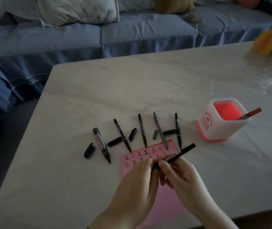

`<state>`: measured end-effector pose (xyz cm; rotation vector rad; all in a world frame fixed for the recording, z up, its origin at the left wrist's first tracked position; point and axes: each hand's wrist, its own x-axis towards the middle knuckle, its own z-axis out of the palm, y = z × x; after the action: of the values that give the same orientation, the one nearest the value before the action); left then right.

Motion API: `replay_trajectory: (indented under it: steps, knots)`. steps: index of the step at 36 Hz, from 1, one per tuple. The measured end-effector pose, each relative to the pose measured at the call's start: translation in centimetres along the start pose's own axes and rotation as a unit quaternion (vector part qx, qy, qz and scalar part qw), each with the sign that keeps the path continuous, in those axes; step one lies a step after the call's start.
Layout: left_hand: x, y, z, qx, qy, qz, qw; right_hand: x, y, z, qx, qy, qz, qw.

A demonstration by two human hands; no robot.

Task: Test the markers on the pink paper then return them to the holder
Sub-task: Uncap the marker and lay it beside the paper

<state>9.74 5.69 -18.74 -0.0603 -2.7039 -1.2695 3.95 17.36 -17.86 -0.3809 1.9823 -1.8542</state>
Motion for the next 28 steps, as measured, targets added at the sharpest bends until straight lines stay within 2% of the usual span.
replay_trajectory:
  steps: [4, 7, 15, 21, 23, 26, 28]
  knots:
    - [-0.2, -1.0, 0.1, 0.084, 0.015, 0.017, 0.996, -0.3, 0.2, 0.3, 0.018, -0.024, -0.001, 1.0]
    - [0.0, -1.2, -0.1, 0.105, 0.007, 0.019, 0.994, -0.3, 0.5, 0.3, 0.035, -0.019, 0.006, 0.999]
    - [0.2, -0.7, -0.5, 0.034, -0.016, 0.002, 0.999, 0.2, 0.7, 0.3, 0.117, -0.009, 0.024, 0.993]
    - [0.8, -1.0, -1.2, 0.009, -0.038, -0.025, 0.999, 0.4, 1.2, -0.1, 0.118, -0.019, -0.004, 0.993]
    - [1.1, -0.8, -1.4, 0.007, -0.04, -0.052, 0.998, 0.6, 1.2, -0.2, 0.119, 0.004, -0.006, 0.993]
    - [1.3, -0.7, -1.5, -0.007, -0.026, -0.112, 0.993, 1.6, 1.1, -1.1, 0.163, 0.094, 0.003, 0.982]
    - [1.3, -1.0, -1.5, -0.043, -0.002, -0.158, 0.987, 2.8, 0.8, -2.8, 0.138, 0.148, 0.018, 0.979]
